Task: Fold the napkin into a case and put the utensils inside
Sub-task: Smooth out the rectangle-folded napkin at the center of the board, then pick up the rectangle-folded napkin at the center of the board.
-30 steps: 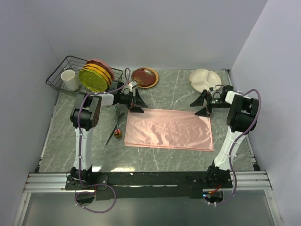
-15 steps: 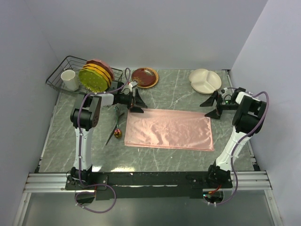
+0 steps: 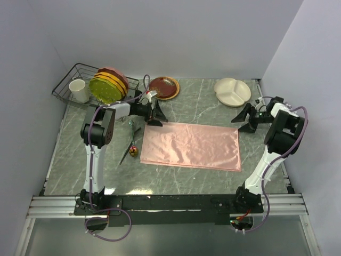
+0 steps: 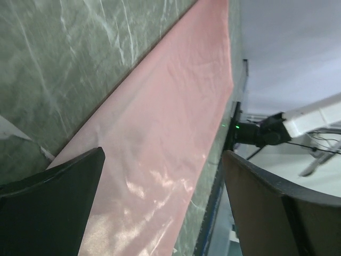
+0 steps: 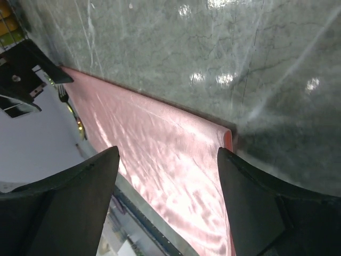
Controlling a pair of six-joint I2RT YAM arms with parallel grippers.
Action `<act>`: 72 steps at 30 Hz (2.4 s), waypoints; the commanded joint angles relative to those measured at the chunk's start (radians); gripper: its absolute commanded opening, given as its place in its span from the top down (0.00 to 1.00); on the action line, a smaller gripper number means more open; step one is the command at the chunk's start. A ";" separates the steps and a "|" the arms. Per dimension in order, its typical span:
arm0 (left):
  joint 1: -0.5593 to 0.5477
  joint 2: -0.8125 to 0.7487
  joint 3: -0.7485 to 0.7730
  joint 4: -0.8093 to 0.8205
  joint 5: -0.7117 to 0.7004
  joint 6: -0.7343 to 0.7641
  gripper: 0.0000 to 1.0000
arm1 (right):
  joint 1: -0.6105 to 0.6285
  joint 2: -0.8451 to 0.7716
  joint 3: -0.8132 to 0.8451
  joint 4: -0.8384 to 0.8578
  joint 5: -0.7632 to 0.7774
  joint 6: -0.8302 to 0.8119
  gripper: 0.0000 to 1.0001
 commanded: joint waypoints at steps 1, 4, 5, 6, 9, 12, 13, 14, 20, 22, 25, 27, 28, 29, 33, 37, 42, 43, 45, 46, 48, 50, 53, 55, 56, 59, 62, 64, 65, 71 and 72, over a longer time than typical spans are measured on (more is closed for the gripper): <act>-0.038 -0.090 0.076 -0.051 -0.129 0.089 0.01 | -0.018 -0.179 -0.012 -0.017 0.083 -0.020 0.21; -0.054 -0.148 0.099 -0.091 -0.227 0.090 0.01 | -0.018 -0.252 -0.054 -0.034 0.136 -0.026 0.24; -0.055 -0.170 0.095 -0.105 -0.292 0.098 0.01 | -0.016 -0.288 -0.069 -0.028 0.164 -0.021 0.26; -0.057 -0.191 0.087 -0.146 -0.338 0.110 0.01 | -0.016 -0.303 -0.104 -0.024 0.187 -0.020 0.32; -0.075 -0.315 0.002 -0.212 -0.500 0.179 0.01 | -0.016 -0.360 -0.176 0.003 0.294 -0.017 0.36; -0.086 -0.440 -0.112 -0.255 -0.670 0.155 0.01 | -0.014 -0.403 -0.233 0.012 0.366 -0.031 0.36; -0.086 -0.482 -0.132 -0.302 -0.701 0.138 0.04 | -0.014 -0.411 -0.247 0.013 0.392 -0.035 0.36; -0.087 -0.506 -0.185 -0.312 -0.734 0.124 0.07 | -0.014 -0.426 -0.268 0.019 0.400 -0.038 0.37; -0.115 -0.638 -0.368 -0.323 -0.936 0.095 0.29 | 0.005 -0.452 -0.339 0.021 0.466 -0.058 0.42; -0.117 -0.645 -0.391 -0.324 -0.990 0.086 0.31 | 0.012 -0.460 -0.362 0.030 0.475 -0.063 0.42; -0.118 -0.635 -0.422 -0.312 -1.018 0.075 0.32 | 0.022 -0.464 -0.391 0.041 0.494 -0.063 0.42; -0.130 -0.621 -0.430 -0.300 -1.044 0.071 0.34 | 0.028 -0.455 -0.391 0.043 0.504 -0.060 0.43; -0.135 -0.603 -0.428 -0.297 -1.053 0.071 0.34 | 0.030 -0.449 -0.388 0.041 0.504 -0.060 0.43; -0.147 -0.592 -0.427 -0.295 -1.067 0.071 0.34 | 0.030 -0.438 -0.385 0.038 0.511 -0.058 0.43; -0.166 -0.546 -0.427 -0.272 -1.071 0.069 0.36 | 0.035 -0.406 -0.375 0.032 0.518 -0.052 0.43; -0.187 -0.504 -0.425 -0.251 -1.073 0.057 0.41 | 0.047 -0.391 -0.371 0.029 0.534 -0.049 0.44; -0.219 -0.472 -0.427 -0.238 -1.082 0.051 0.47 | 0.076 -0.371 -0.362 0.024 0.563 -0.046 0.46; -0.238 -0.468 -0.421 -0.238 -1.087 0.051 0.48 | 0.084 -0.365 -0.361 0.021 0.566 -0.044 0.46; -0.255 -0.454 -0.413 -0.238 -1.091 0.051 0.51 | 0.093 -0.358 -0.358 0.020 0.578 -0.043 0.46; -0.268 -0.448 -0.408 -0.240 -1.096 0.048 0.52 | 0.096 -0.354 -0.356 0.019 0.580 -0.043 0.46; -0.281 -0.429 -0.402 -0.246 -1.110 0.046 0.57 | 0.105 -0.352 -0.355 0.018 0.589 -0.041 0.46; -0.290 -0.417 -0.394 -0.254 -1.119 0.044 0.61 | 0.108 -0.354 -0.355 0.019 0.589 -0.041 0.46; -0.290 -0.392 -0.381 -0.271 -1.133 0.041 0.76 | 0.108 -0.366 -0.359 0.021 0.592 -0.041 0.46; -0.288 -0.386 -0.367 -0.292 -1.133 0.046 0.88 | 0.108 -0.372 -0.361 0.023 0.593 -0.043 0.46; -0.288 -0.386 -0.361 -0.300 -1.131 0.055 0.98 | 0.108 -0.374 -0.361 0.021 0.592 -0.046 0.46; -0.275 -0.420 -0.341 -0.329 -1.133 0.067 0.99 | 0.108 -0.378 -0.359 0.015 0.583 -0.054 0.46; -0.224 -0.473 -0.322 -0.358 -1.104 0.092 0.99 | 0.108 -0.394 -0.362 0.009 0.570 -0.063 0.46; -0.187 -0.504 -0.307 -0.382 -1.068 0.121 0.99 | 0.108 -0.407 -0.364 0.000 0.561 -0.069 0.46; -0.180 -0.533 -0.302 -0.389 -1.058 0.148 0.99 | 0.108 -0.412 -0.362 -0.003 0.560 -0.069 0.46; -0.192 -0.560 -0.243 -0.421 -0.895 0.183 0.99 | 0.108 -0.423 -0.359 -0.017 0.546 -0.074 0.45; -0.202 -0.550 -0.218 -0.421 -0.880 0.173 0.99 | 0.108 -0.418 -0.356 -0.025 0.541 -0.074 0.45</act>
